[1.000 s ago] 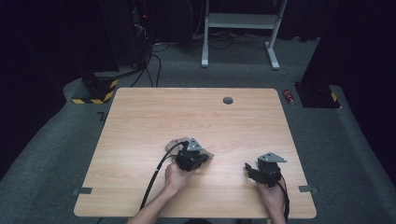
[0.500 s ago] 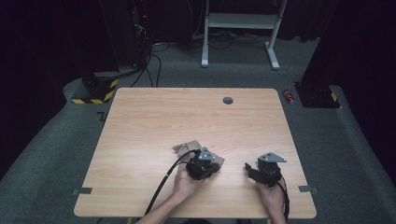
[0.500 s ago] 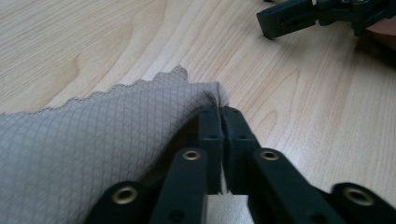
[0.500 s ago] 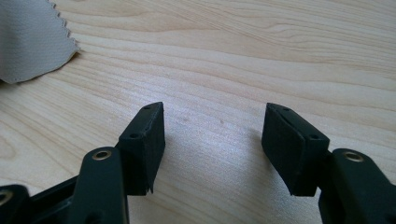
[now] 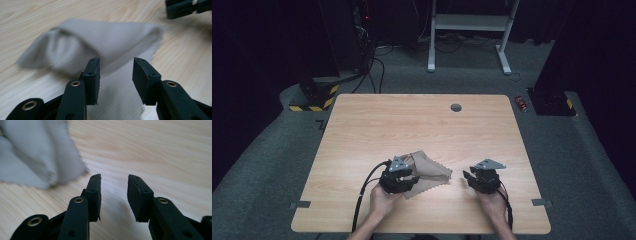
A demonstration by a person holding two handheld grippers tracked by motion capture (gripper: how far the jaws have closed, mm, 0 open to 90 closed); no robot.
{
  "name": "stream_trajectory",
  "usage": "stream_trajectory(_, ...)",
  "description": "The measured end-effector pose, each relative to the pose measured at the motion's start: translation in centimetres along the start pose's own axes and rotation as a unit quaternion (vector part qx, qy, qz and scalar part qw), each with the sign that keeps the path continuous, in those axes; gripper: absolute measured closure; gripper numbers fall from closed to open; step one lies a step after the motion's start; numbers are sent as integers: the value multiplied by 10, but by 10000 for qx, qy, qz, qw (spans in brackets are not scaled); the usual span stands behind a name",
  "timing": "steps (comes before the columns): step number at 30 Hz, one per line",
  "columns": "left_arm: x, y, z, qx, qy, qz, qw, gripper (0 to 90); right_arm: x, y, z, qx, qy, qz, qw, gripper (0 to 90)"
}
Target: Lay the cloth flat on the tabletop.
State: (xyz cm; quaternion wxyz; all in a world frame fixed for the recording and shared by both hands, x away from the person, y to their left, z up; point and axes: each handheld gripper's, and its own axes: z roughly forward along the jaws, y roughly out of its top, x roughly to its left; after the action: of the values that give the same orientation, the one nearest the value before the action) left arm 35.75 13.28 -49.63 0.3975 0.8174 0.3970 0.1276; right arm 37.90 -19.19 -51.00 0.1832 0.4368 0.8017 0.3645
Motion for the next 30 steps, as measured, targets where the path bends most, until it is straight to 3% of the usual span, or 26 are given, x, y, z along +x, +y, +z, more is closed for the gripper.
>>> stream_trajectory(2, 3, -7, -1, 39, 181, -58, 9998, 562, 7, 9, 7, -34, 158, -72, 9998, 641)
stream_trajectory(4, 5, -10, -2, 41, 240, -102, 9997, 557, 10, 14, 10, -29, 188, -82, 9998, 642)
stream_trajectory(8, 6, -20, 1, 108, 593, -86, 9981, 526, 18, 27, 27, 72, 304, -125, 9994, 661)
stream_trajectory(16, 9, -29, 5, 98, 833, -90, 9964, 483, 23, 26, 39, 342, 313, -234, 9986, 752)
stream_trajectory(17, 9, -30, 5, 75, 867, -73, 9962, 461, 24, 26, 39, 351, 333, -305, 9984, 828)
stream_trajectory(18, 9, -30, 5, 75, 867, -73, 9962, 452, 24, 26, 39, 351, 333, -305, 9984, 828)
stream_trajectory(19, 10, -33, 5, -45, 897, -75, 9959, 434, 25, 25, 39, 351, 359, -401, 9979, 887)
stream_trajectory(25, 11, -35, 5, -76, 982, -147, 9950, 389, 21, 20, 32, 290, 329, -364, 9984, 895)
stream_trajectory(30, 11, -35, 5, -76, 982, -151, 9950, 389, 5, 6, 8, 200, 189, -204, 9994, 895)
